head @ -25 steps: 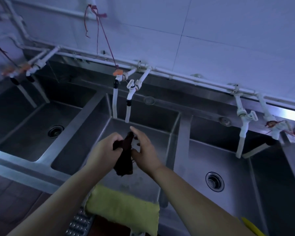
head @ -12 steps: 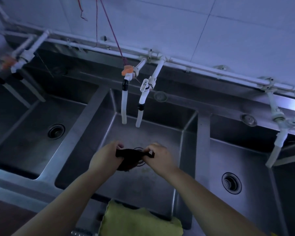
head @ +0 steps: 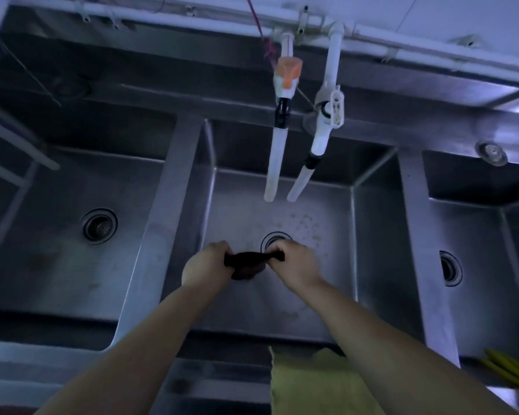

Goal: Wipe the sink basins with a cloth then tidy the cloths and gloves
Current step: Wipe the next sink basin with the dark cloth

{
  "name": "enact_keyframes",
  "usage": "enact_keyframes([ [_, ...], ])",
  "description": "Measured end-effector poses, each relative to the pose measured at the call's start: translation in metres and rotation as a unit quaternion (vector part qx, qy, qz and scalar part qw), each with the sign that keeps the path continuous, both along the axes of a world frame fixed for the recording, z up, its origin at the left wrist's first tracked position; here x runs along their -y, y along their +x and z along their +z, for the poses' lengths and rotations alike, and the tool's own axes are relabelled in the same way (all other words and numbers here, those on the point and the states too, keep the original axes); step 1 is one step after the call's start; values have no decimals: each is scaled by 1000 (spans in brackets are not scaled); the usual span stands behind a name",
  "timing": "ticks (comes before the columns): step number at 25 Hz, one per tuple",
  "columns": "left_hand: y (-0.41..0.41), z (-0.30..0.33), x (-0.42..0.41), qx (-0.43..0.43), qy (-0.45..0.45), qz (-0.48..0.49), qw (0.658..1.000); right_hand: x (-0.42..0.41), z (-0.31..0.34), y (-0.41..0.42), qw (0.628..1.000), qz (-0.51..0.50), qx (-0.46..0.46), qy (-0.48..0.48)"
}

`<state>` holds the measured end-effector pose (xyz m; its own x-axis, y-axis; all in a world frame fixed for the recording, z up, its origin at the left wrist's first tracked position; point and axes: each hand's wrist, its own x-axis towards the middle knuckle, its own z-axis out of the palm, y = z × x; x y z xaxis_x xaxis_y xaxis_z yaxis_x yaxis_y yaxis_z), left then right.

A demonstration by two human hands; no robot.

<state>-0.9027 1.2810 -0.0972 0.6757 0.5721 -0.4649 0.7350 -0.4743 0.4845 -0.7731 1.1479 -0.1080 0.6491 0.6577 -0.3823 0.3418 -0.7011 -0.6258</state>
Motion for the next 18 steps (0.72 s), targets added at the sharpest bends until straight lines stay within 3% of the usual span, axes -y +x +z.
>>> enact_keyframes([
  [4, -5, -20, -13, -59, 19, -131, 989, -10, -28, -18, 1000, -1, 5, -3],
  [7, -11, -29, -15, -130, -11, -289, 948, 0, -45, -25, 995, 16, -29, -89],
  [9, -13, -20, -30, -48, 85, -310, 946, 5, -57, -26, 983, 16, -40, -178],
  [12, -7, -7, -71, 109, 235, -266, 928, 3, -68, -28, 971, 19, -78, -227],
  [18, 32, -24, -134, 92, 293, -298, 904, -28, -121, -45, 944, 163, -126, -257],
])
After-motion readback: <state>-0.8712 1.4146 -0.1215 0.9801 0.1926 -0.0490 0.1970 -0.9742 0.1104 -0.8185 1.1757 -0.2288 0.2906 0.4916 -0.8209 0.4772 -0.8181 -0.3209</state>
